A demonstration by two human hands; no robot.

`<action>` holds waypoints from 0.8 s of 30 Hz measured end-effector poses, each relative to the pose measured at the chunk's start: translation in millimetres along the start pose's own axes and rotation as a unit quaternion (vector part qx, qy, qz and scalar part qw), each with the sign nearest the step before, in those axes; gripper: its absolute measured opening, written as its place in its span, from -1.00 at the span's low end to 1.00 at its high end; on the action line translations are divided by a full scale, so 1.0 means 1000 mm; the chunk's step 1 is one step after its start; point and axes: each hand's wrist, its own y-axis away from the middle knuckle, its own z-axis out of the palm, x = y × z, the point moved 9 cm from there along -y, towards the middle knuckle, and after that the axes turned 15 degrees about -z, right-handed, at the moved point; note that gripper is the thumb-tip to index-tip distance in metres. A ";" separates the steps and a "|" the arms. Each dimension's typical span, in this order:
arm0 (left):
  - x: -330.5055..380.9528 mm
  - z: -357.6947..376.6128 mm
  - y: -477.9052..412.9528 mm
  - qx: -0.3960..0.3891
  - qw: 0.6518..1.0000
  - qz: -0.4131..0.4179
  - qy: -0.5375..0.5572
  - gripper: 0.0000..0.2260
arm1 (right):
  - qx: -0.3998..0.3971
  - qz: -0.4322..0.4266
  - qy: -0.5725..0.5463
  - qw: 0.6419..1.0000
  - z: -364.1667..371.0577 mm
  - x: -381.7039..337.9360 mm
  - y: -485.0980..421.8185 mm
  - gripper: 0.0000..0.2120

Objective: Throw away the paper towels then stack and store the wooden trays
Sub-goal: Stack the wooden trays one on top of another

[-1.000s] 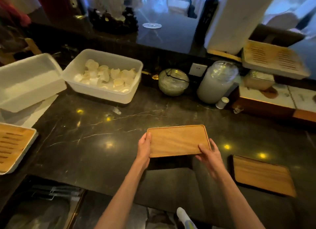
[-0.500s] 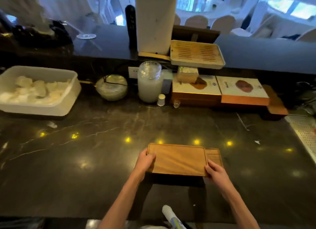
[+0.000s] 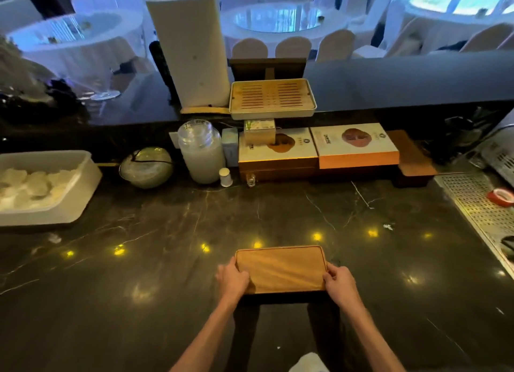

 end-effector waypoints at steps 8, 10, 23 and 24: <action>0.002 0.002 -0.004 0.030 0.999 0.015 -0.035 -0.65 | -0.001 -0.019 0.049 0.999 0.008 0.000 -0.005 -0.61; 0.000 0.002 -0.006 0.034 0.999 0.022 -0.034 -0.63 | 0.003 -0.019 0.052 0.998 0.011 0.001 -0.005 -0.58; 0.008 0.000 -0.013 0.073 0.995 0.062 -0.019 -0.79 | 0.024 -0.031 0.103 0.994 0.007 0.005 -0.008 -0.72; 0.007 0.001 -0.013 0.075 0.994 0.069 -0.026 -0.77 | 0.024 -0.034 0.102 0.994 0.007 0.006 -0.008 -0.72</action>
